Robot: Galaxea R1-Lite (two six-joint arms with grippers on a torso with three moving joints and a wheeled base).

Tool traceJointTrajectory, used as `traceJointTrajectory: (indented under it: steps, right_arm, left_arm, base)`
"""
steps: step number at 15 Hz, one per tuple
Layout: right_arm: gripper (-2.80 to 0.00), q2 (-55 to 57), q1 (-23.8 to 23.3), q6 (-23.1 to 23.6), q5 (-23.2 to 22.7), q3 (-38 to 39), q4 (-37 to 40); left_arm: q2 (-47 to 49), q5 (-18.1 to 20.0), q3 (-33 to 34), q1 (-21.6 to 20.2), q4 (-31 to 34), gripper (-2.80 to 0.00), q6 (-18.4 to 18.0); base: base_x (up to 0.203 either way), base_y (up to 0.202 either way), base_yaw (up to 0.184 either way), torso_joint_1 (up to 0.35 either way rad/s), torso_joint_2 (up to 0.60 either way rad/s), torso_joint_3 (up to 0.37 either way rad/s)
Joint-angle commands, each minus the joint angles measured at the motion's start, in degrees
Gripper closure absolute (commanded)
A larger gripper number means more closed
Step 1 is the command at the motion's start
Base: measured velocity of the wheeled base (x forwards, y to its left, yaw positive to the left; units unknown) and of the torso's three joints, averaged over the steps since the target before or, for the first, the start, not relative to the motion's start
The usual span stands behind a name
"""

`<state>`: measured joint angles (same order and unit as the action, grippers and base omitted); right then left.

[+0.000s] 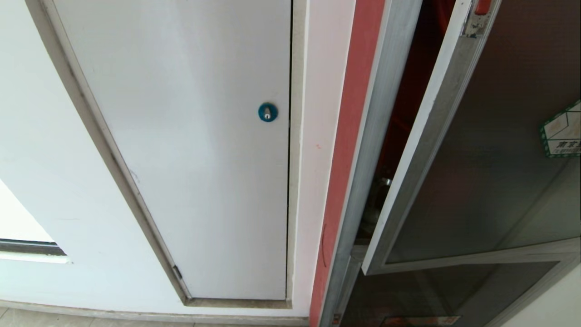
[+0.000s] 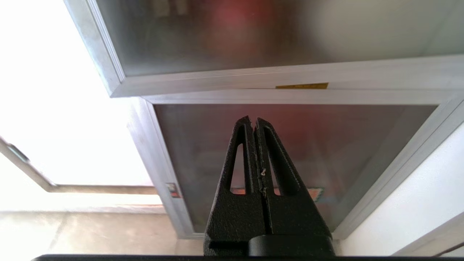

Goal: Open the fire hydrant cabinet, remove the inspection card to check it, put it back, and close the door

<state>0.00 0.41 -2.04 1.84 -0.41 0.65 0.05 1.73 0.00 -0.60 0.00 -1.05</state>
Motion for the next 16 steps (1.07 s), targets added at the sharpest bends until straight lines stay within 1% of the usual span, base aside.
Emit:
traceJointTrajectory:
  steps: [1,5,7,11,13,15,16]
  right_arm:
    - [0.00,0.1,0.0,-0.3,0.0,0.2,-0.3]
    - [0.00,0.1,0.0,-0.3,0.0,0.2,-0.3]
    - [0.00,0.1,0.0,-0.3,0.0,0.2,-0.3]
    - [0.00,0.1,0.0,-0.3,0.0,0.2,-0.3]
    - [0.00,0.1,0.0,-0.3,0.0,0.2,-0.3]
    - [0.00,0.1,0.0,-0.3,0.0,0.2,-0.3]
    - [0.00,0.1,0.0,-0.3,0.0,0.2,-0.3]
  left_arm:
    - [0.0,0.0,0.1,0.0,0.0,0.00,0.0]
    - [0.0,0.0,0.0,0.0,0.0,0.00,0.1]
    - [0.0,-0.8,0.0,0.0,0.0,0.00,1.2]
    - [0.0,-1.1,-0.3,0.0,0.1,0.00,0.9]
    - [1.4,0.3,-3.1,0.1,0.6,0.00,0.9]
    - [8.7,3.2,-7.2,0.2,0.6,0.00,1.1]
    - [13.7,5.5,-10.0,0.2,0.5,0.00,1.1]
  base:
    - [0.000,0.000,0.000,0.000,0.00,0.000]
    - [0.000,0.000,0.000,0.000,0.00,0.000]
    - [0.000,0.000,0.000,0.000,0.00,0.000]
    - [0.000,0.000,0.000,0.000,0.00,0.000]
    - [0.000,0.000,0.000,0.000,0.00,0.000]
    - [0.000,0.000,0.000,0.000,0.00,0.000]
    - [0.000,0.000,0.000,0.000,0.00,0.000]
